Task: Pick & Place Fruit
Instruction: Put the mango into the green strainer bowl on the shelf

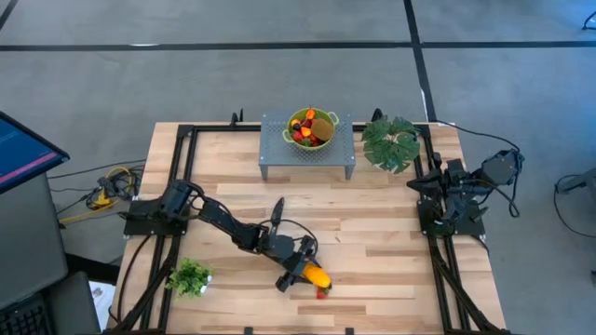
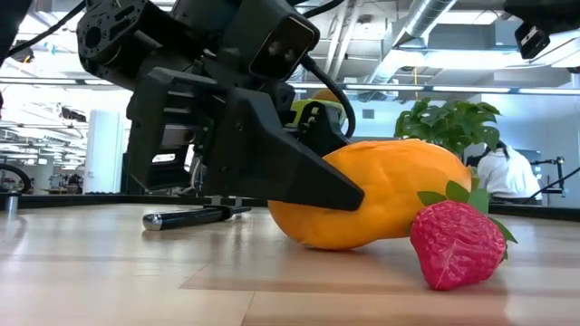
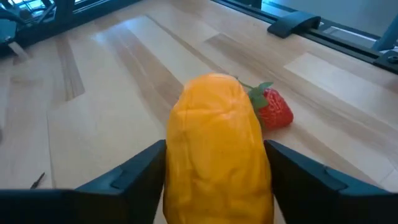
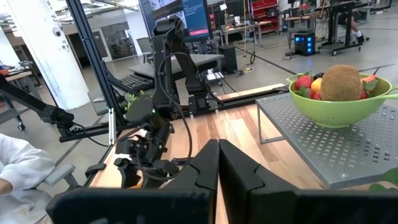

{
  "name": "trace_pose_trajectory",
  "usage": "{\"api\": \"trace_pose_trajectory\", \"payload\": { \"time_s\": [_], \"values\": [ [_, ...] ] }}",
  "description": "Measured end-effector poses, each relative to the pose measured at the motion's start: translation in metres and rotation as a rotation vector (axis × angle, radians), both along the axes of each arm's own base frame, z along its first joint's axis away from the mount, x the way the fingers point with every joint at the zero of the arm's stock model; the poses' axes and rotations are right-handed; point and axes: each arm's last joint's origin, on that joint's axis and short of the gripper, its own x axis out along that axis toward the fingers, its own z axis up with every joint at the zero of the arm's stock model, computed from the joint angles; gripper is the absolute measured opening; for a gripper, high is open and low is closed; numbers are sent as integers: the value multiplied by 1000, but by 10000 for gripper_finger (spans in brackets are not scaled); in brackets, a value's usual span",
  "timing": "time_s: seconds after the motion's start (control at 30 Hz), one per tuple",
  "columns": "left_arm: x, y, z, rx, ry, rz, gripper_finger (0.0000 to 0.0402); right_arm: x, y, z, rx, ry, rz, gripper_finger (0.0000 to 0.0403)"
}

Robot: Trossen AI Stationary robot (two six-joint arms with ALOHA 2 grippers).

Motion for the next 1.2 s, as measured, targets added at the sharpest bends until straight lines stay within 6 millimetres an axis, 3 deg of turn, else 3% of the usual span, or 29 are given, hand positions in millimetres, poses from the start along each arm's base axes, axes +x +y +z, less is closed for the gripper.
{"api": "trace_pose_trajectory", "payload": {
  "time_s": [0.2,0.37,0.5,0.63,0.8,1.03,1.2],
  "values": [
    [1,4,0,1,1,11,203,0,0,0,0,0,0,6],
    [7,21,0,23,-7,98,214,0,0,0,0,0,-1,6],
    [11,41,15,47,-42,184,220,0,0,0,0,0,0,6],
    [13,64,53,17,-145,246,212,0,0,0,0,0,-1,6],
    [6,109,115,-16,-307,360,214,0,0,0,0,0,-1,6],
    [-36,167,205,-36,-568,532,215,0,0,0,0,0,-1,6],
    [-69,201,244,-13,-698,666,214,0,0,0,0,0,-1,6]
  ]
}}
